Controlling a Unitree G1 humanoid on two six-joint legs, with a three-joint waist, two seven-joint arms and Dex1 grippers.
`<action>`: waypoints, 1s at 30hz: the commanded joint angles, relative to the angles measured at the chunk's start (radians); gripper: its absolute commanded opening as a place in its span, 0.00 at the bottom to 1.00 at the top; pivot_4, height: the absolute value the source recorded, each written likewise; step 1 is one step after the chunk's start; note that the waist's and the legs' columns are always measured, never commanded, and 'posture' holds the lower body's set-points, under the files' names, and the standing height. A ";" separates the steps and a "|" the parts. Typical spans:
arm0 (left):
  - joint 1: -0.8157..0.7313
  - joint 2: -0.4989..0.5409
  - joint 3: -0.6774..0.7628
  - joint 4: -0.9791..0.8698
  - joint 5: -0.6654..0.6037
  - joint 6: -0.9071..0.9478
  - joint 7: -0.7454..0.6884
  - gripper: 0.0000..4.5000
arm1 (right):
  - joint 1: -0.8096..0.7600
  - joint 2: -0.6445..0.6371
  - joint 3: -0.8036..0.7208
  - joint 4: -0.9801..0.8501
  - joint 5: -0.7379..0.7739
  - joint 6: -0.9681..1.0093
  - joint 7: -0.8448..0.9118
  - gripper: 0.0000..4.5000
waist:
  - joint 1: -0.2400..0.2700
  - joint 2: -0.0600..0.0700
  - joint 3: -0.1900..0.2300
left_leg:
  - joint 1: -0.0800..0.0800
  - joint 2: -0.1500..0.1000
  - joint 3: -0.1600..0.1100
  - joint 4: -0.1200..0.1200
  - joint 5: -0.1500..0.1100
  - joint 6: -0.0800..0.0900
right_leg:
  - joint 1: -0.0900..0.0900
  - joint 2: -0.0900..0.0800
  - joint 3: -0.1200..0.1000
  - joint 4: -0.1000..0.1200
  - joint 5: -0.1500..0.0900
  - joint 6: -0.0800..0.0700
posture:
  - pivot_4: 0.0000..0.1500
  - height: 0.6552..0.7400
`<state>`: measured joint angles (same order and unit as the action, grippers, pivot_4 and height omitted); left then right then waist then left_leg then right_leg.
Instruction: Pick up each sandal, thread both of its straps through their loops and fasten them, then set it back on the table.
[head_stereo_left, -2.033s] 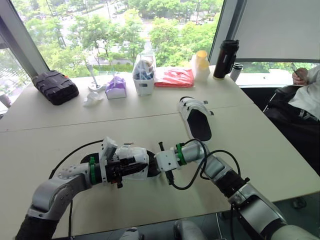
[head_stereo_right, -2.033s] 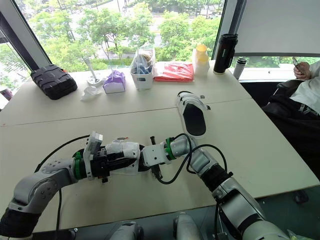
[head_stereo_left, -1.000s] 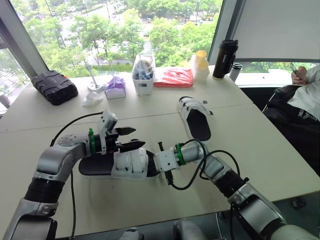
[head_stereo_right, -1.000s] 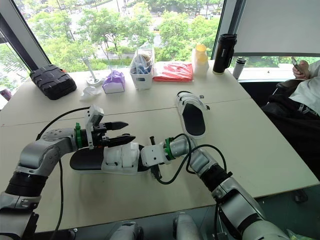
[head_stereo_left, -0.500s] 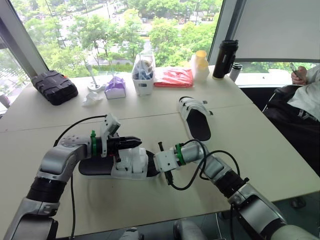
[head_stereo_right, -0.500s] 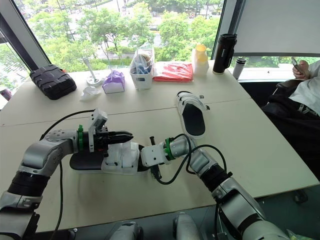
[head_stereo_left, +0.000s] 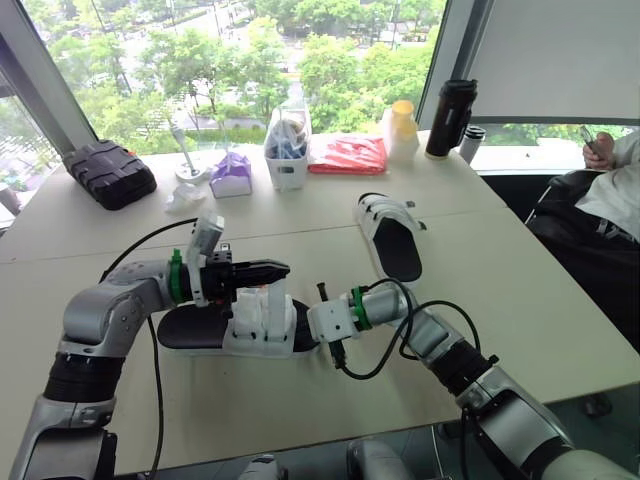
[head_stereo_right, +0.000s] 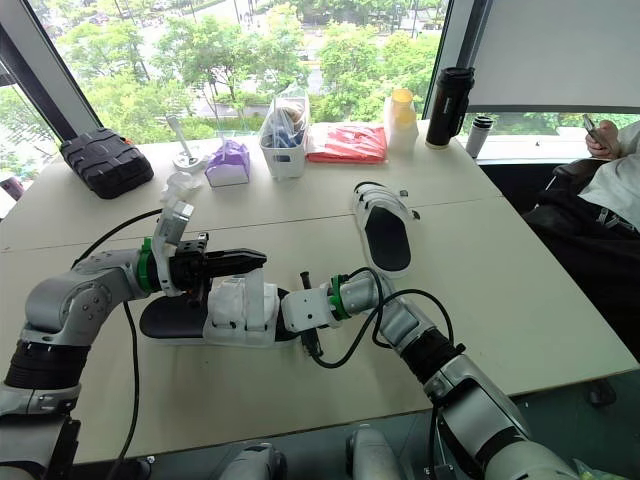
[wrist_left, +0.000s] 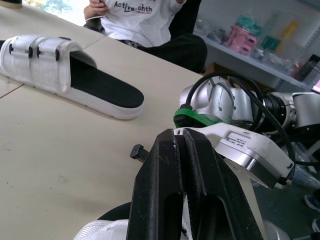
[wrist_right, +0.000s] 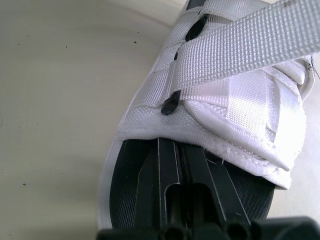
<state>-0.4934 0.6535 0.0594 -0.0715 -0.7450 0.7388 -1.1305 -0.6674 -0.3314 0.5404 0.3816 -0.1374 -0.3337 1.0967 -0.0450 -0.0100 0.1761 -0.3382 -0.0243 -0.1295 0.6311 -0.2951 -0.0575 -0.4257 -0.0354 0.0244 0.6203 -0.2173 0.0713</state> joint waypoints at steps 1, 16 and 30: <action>-0.040 -0.021 0.045 -0.005 -0.017 -0.043 0.005 0.00 | 0.020 -0.019 0.026 0.037 -0.049 0.031 0.012 0.00 | 0.000 0.000 0.000 | 0.000 0.000 0.000 0.000 0.000 0.000 | 0.000 0.000 0.000 0.000 0.000 0.000 | 1.00 1.00; -0.075 -0.085 0.022 0.215 0.147 -0.194 0.024 0.00 | 0.036 -0.030 0.027 0.008 -0.048 0.044 0.017 0.00 | 0.001 0.000 0.000 | 0.000 0.000 0.000 0.000 0.000 0.000 | 0.000 0.000 0.000 0.000 0.000 0.000 | 1.00 1.00; -0.085 -0.134 -0.074 0.378 0.317 -0.352 0.020 0.00 | 0.047 -0.037 0.024 -0.013 -0.050 0.060 0.018 0.00 | 0.007 0.000 0.000 | 0.000 -0.001 0.000 0.000 0.000 0.000 | 0.000 -0.001 0.000 0.000 0.001 0.000 | 1.00 1.00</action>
<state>-0.5549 0.5245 -0.0133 0.2929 -0.4565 0.4187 -1.1249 -0.6491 -0.3464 0.5320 0.3448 -0.1409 -0.3030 1.0957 -0.0382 -0.0099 0.1758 -0.3385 -0.0250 -0.1295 0.6315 -0.2951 -0.0575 -0.4255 -0.0361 0.0243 0.6198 -0.2168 0.0711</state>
